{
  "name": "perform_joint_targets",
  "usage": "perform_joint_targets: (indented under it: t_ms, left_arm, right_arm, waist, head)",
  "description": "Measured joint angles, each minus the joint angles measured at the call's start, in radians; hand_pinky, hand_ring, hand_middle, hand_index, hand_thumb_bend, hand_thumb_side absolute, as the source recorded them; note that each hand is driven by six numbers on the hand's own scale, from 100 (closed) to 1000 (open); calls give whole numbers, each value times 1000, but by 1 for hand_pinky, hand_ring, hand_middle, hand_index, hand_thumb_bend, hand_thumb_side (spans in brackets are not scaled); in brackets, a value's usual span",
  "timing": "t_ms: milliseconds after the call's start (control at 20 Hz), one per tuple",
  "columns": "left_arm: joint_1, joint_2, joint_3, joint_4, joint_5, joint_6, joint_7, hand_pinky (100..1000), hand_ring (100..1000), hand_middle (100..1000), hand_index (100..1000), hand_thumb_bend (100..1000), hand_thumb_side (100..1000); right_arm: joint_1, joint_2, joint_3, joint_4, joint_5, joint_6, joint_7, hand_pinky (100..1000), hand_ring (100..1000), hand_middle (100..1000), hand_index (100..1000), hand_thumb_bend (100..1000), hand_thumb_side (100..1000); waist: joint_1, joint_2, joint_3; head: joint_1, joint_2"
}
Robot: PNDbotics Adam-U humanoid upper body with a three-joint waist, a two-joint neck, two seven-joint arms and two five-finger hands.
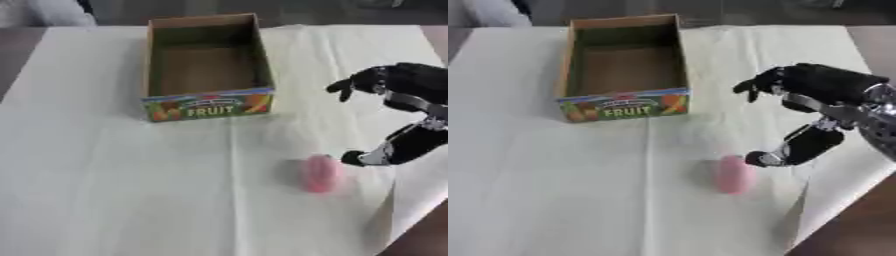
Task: Pick up objects on the table and place them in the box.
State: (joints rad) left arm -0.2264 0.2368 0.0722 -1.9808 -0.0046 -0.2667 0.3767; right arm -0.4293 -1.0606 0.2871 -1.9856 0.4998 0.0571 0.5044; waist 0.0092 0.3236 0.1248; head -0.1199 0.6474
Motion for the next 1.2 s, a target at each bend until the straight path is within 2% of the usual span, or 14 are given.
perform_joint_targets:
  t_ms: [150, 300, 600, 900, 1150, 1200]
  left_arm:
    - [0, 0, 0, 0, 1, 0, -1, 717, 694, 645, 844, 100, 706]
    - [0, 0, 0, 0, 4, -1, -2, 718, 694, 645, 844, 100, 706]
    - [0, 0, -1, 0, 5, 1, -5, 718, 695, 645, 842, 100, 706]
    - [-1, 0, -3, 0, 5, 2, -7, 718, 695, 644, 841, 100, 707]
    - [-1, 0, -6, 0, 8, 3, -7, 717, 696, 644, 840, 100, 708]
    - [-1, 0, -6, 0, 8, 3, -8, 717, 696, 644, 840, 100, 708]
  right_arm:
    - [-10, 0, 22, 0, 5, 12, 32, 773, 844, 698, 920, 667, 420]
    - [-13, 0, 48, 0, 23, 19, 62, 771, 846, 686, 901, 679, 387]
    - [-18, 1, 94, 0, 47, 41, 111, 766, 847, 662, 899, 673, 349]
    - [-20, 11, 131, 0, 73, 74, 152, 758, 843, 649, 908, 651, 363]
    - [-28, 30, 154, 0, 98, 104, 170, 752, 842, 671, 912, 642, 361]
    - [-29, 36, 158, 0, 102, 110, 172, 751, 841, 701, 910, 639, 357]
  waist:
    - [-3, 0, 0]
    - [-5, 0, 0]
    - [-5, 0, 5]
    - [-6, 0, 9]
    - [-6, 0, 12]
    - [-6, 0, 12]
  head:
    - [-2, 0]
    - [-5, 0]
    - [-6, -7]
    - [-10, -8]
    - [-14, -9]
    - [-14, -9]
